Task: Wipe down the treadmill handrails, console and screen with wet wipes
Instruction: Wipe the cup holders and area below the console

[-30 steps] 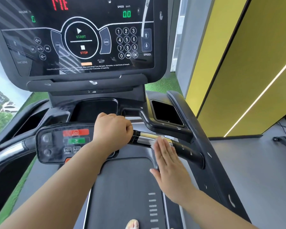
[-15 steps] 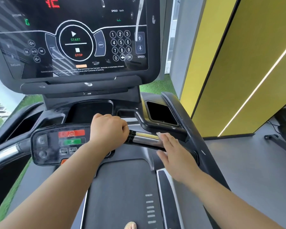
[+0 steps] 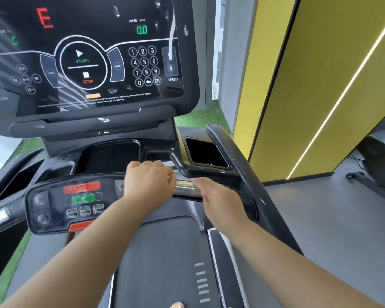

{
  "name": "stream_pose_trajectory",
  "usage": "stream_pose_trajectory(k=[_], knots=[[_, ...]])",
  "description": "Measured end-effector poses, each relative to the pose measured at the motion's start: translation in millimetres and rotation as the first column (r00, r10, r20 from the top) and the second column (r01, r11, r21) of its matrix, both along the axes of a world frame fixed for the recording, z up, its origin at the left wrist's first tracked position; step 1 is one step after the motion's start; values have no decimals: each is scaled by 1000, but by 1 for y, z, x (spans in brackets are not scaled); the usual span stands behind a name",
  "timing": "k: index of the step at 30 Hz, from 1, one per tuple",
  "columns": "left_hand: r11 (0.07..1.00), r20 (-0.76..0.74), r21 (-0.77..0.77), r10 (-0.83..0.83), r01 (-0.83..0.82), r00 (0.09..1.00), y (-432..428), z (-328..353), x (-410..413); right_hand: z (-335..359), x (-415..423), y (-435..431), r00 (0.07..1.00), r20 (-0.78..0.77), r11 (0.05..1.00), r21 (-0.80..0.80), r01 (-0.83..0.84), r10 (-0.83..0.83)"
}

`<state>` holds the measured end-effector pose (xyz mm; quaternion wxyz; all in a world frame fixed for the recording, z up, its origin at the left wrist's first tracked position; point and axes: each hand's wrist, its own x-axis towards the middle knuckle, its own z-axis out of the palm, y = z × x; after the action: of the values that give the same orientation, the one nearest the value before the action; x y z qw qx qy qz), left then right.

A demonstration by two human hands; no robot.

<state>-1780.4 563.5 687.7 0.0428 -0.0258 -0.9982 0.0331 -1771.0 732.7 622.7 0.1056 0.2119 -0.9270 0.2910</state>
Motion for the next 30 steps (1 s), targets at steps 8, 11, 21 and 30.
stream_pose_trajectory(k=[8,11,21,30], knots=[[991,105,114,-82,70,991,24,-21,0,-23,6,45,993,-14,993,-31,118,-118],[996,140,84,-39,28,989,32,-21,-2,-26,4,40,986,-19,982,-96,163,-166],[999,116,48,-13,8,993,35,-22,0,-48,9,68,970,-36,948,-224,226,-240],[1000,98,18,-2,0,995,35,-24,-1,-54,6,58,978,-145,958,-265,110,-152]])
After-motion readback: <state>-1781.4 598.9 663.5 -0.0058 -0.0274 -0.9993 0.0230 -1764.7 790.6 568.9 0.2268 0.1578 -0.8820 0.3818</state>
